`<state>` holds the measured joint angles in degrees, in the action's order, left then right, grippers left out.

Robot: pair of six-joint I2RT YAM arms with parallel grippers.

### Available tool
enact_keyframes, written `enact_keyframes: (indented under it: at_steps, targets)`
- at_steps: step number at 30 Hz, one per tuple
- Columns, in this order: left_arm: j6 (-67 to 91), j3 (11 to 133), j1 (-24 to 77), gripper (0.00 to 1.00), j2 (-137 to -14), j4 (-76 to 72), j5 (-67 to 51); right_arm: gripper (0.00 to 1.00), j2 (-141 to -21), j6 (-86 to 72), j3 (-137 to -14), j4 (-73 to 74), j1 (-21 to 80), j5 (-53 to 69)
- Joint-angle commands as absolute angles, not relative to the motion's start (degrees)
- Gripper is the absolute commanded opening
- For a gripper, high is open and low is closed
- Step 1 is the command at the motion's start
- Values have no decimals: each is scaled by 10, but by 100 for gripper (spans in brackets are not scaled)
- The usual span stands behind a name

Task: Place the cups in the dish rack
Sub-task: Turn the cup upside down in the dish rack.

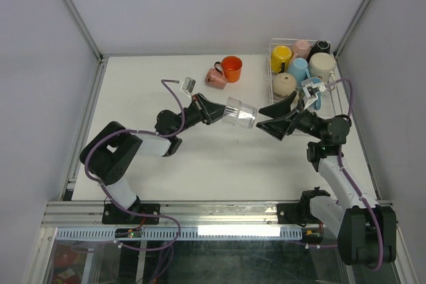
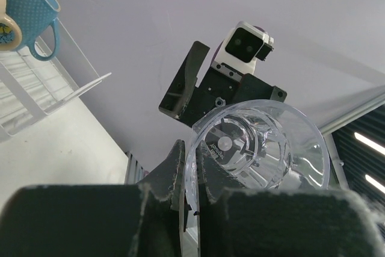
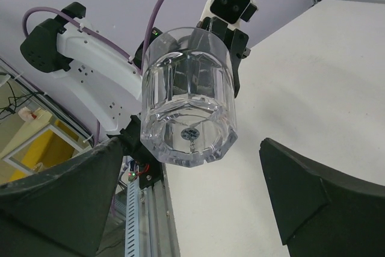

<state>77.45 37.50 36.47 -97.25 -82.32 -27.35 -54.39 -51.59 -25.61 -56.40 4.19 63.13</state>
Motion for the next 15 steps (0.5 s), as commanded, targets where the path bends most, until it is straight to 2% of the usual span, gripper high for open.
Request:
enact_keyframes:
  at_steps: [1, 15]
  targets:
    - [796, 403, 378, 0, -977, -1000, -257, 99, -540, -539, -279, -553, 44, 614]
    - [802, 434, 405, 0, -1006, -1000, -231, 99, -542, -538, -274, -560, 64, 613]
